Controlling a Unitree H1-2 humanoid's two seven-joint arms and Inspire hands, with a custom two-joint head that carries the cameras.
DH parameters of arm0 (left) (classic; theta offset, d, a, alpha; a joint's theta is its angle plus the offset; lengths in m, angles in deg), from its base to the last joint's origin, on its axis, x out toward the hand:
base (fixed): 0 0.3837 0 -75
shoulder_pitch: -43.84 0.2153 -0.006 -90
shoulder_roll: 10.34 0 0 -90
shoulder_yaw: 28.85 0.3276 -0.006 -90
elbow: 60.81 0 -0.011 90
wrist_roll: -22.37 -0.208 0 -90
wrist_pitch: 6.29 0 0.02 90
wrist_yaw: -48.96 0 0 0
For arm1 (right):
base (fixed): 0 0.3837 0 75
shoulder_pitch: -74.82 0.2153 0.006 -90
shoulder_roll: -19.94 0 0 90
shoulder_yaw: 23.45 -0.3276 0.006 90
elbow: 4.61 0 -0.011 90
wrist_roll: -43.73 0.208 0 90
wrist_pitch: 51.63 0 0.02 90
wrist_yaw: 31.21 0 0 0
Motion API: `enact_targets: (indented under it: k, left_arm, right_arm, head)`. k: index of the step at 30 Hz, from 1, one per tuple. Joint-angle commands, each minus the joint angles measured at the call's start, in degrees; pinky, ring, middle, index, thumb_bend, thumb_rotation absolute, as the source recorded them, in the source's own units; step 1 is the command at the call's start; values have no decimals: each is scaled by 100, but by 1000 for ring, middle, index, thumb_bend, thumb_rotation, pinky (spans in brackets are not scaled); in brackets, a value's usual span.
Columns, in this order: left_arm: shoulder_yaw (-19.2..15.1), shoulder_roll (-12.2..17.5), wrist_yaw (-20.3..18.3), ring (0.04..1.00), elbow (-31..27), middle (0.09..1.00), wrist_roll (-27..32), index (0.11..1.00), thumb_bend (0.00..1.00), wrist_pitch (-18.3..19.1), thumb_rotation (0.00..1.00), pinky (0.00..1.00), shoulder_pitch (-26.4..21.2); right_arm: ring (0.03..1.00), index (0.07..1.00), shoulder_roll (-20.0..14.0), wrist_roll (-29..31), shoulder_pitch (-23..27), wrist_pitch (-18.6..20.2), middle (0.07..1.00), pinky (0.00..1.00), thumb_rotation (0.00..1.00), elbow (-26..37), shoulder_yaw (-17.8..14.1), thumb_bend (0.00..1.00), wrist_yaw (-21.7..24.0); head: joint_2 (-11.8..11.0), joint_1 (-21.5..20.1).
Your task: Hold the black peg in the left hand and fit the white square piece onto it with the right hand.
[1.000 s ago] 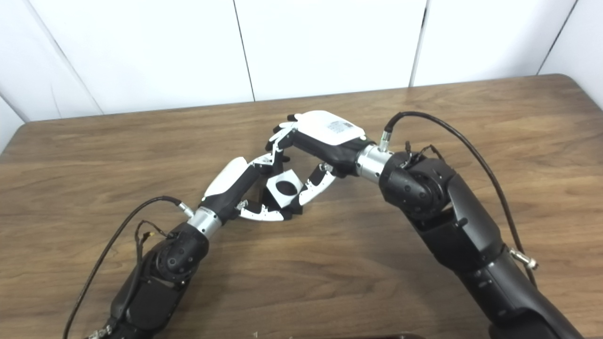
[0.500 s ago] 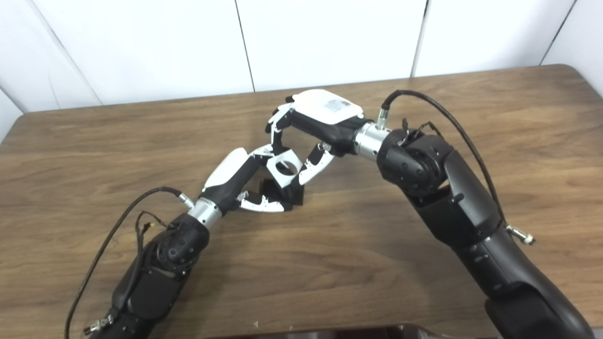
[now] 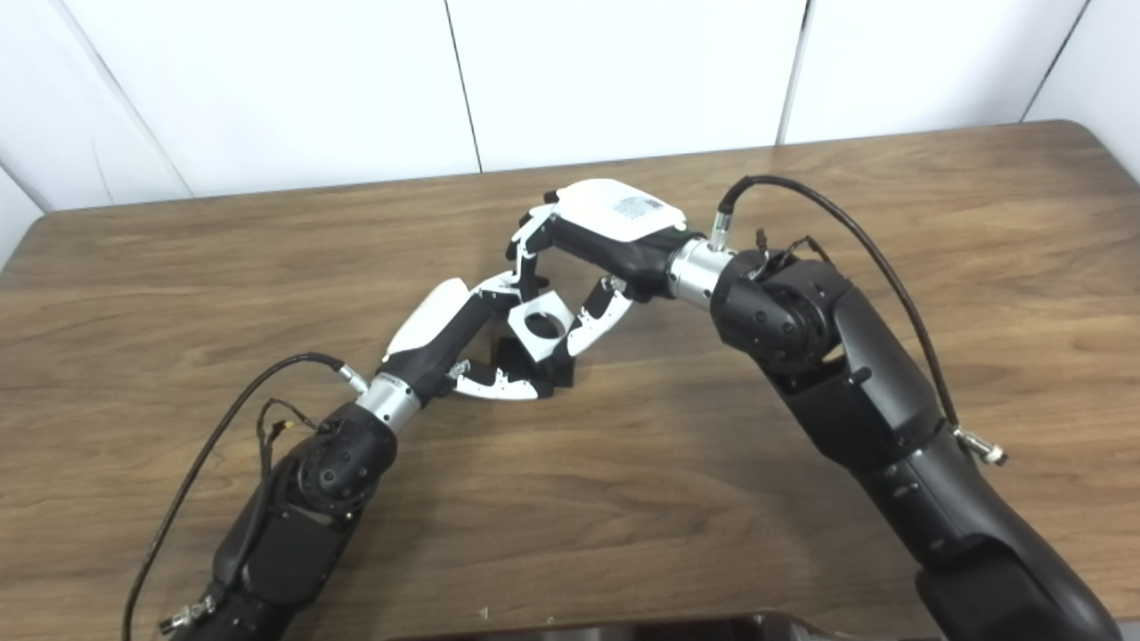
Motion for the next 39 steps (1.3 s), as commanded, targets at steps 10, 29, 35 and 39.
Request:
enact_targets:
  k: [10, 29, 35, 39]
  left_arm:
    - [88, 0, -167, 938, 76, 884, -110, 492, 520, 298, 80, 840, 23]
    - [94, -48, -132, 936, 29, 882, -79, 491, 520, 317, 79, 840, 90]
    - [98, -37, -132, 934, 0, 884, -77, 491, 520, 325, 79, 846, 108]
    - [97, -25, -127, 930, 1, 882, -84, 491, 520, 324, 79, 840, 117]
  right_arm:
    - [888, 479, 41, -23, 108, -188, 787, 969, 137, -25, 32, 521, -142]
    - [884, 480, 232, -201, 100, -136, 792, 962, 138, -522, 120, 520, -409]
    - [879, 480, 243, -254, 116, -162, 788, 948, 136, -714, 116, 521, -535]
    - [878, 481, 210, -256, 123, -190, 788, 943, 137, -832, 101, 521, -586]
  head:
    - [12, 49]
    - [51, 75]
    - [69, 84]
    - [79, 86]
